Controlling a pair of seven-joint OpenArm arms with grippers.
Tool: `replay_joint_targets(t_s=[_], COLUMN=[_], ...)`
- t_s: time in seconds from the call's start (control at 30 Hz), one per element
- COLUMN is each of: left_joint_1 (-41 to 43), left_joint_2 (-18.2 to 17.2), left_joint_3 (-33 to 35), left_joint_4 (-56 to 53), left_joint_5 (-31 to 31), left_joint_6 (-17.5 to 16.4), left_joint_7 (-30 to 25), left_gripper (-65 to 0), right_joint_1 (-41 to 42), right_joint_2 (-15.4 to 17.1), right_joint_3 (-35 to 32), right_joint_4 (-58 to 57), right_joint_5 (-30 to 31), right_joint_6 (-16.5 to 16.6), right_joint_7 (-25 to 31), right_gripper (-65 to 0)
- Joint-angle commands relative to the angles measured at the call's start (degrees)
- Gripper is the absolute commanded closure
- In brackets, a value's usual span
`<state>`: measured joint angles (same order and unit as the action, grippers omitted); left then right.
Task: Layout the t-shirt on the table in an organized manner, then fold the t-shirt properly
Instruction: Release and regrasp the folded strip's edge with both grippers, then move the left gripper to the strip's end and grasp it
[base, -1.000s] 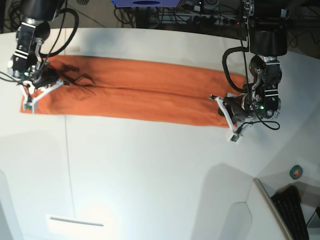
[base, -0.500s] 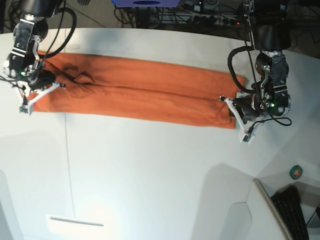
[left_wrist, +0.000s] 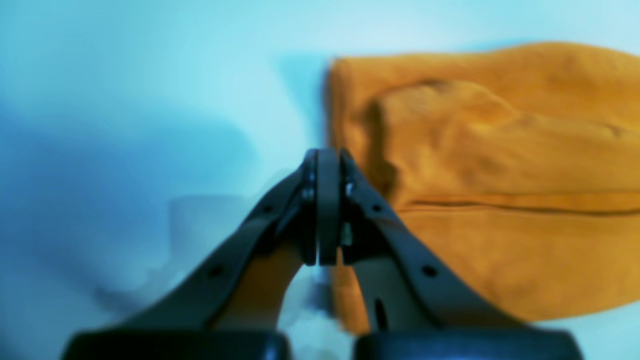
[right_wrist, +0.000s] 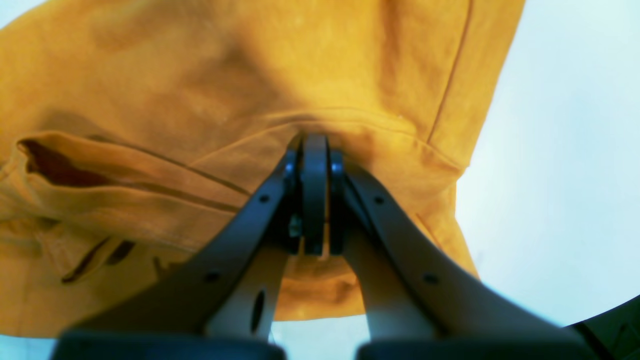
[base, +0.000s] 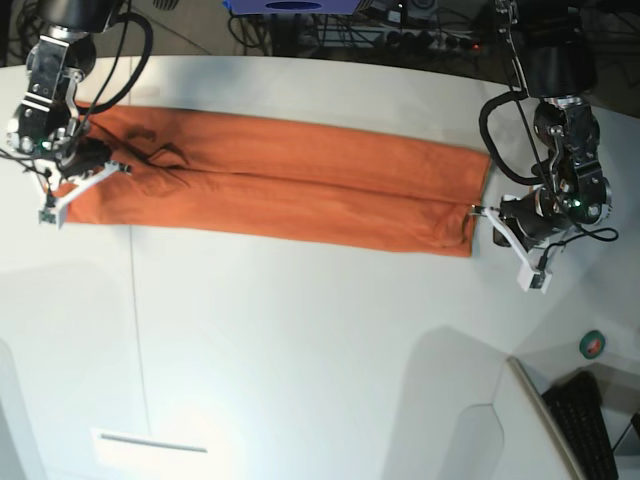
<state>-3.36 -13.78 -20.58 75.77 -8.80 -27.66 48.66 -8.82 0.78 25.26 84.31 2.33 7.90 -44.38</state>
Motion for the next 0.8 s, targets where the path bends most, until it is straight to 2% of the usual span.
replay_joint_targets(t_s=[0.0, 0.07, 0.13, 0.2, 0.23, 0.3, 0.33, 0.4, 0.47, 0.5, 0.53, 0.67, 0.77], left_joint_1=[-0.21, 0.32, 1.99, 4.72, 6.65, 10.52, 11.93, 13.95, 14.39, 14.3, 14.12, 10.52, 8.06], left_joint_2=[-1.3, -1.82, -2.53, -3.23, -3.85, -5.25, -5.6, -5.78, -5.78, -5.69, -5.69, -5.43, -5.6], left_joint_3=[-0.21, -0.3, -2.85, -6.89, -8.92, -12.43, -13.75, -15.77, -16.48, -16.21, -15.95, -15.69, -12.52], left_joint_4=[1.2, 1.2, 2.17, 4.63, 6.04, 8.58, 9.46, 10.52, 10.25, 9.9, 9.2, 2.78, -2.23], left_joint_5=[-0.65, -2.24, -7.69, -17.44, -22.46, -30.37, -33.18, -37.4, -38.98, -38.89, -38.89, -38.89, -38.81], left_joint_6=[-0.34, -0.34, -0.6, -3.24, -4.65, -5.09, -5.09, -5.09, -5.09, -5.09, -5.09, -5.18, -5.18], left_joint_7=[-0.62, -0.18, 3.86, 7.91, 8.26, 8.26, 8.26, 8.26, 8.26, 8.26, 8.26, 8.17, 6.94], left_gripper=[0.0, 0.0, 0.0, 0.0, 0.0, 0.0, -4.1, -29.5, -51.5, -57.4, -60.1, -57.3, -54.8], right_joint_1=[0.42, 0.42, 0.42, 0.42, 0.42, 0.34, 0.34, 0.34, 0.34, 0.34, 0.34, 0.34, 0.25], right_joint_2=[0.5, 0.5, 0.5, 0.5, 0.5, 0.5, 0.59, 0.59, 0.59, 0.59, 0.59, 0.5, 0.5], right_joint_3=[0.11, 0.11, 0.11, 0.11, 0.11, 0.11, 0.11, 0.11, 0.02, 0.02, 0.02, 0.02, 0.02], right_joint_4=[1.18, 1.18, 1.18, 1.18, 1.27, 1.27, 1.27, 1.27, 1.45, 1.8, 2.32, 5.75, 7.86], right_joint_5=[-0.09, -0.09, -0.09, -0.09, -0.09, -0.09, -0.09, -0.09, -0.09, -0.09, -0.09, -0.09, -0.09], right_joint_6=[-0.21, -0.21, -0.21, -0.21, -0.21, -0.21, -0.21, -0.21, -0.21, -0.21, -0.21, -0.21, -0.21], right_joint_7=[0.73, 0.73, 0.82, 0.91, 0.91, 0.82, 0.91, 0.91, 1.0, 1.0, 1.0, 1.0, 0.91], right_gripper=[0.0, 0.0, 0.0, 0.0, 0.0, 0.0, 0.0, 0.0, 0.0, 0.0, 0.0, 0.0, 0.0])
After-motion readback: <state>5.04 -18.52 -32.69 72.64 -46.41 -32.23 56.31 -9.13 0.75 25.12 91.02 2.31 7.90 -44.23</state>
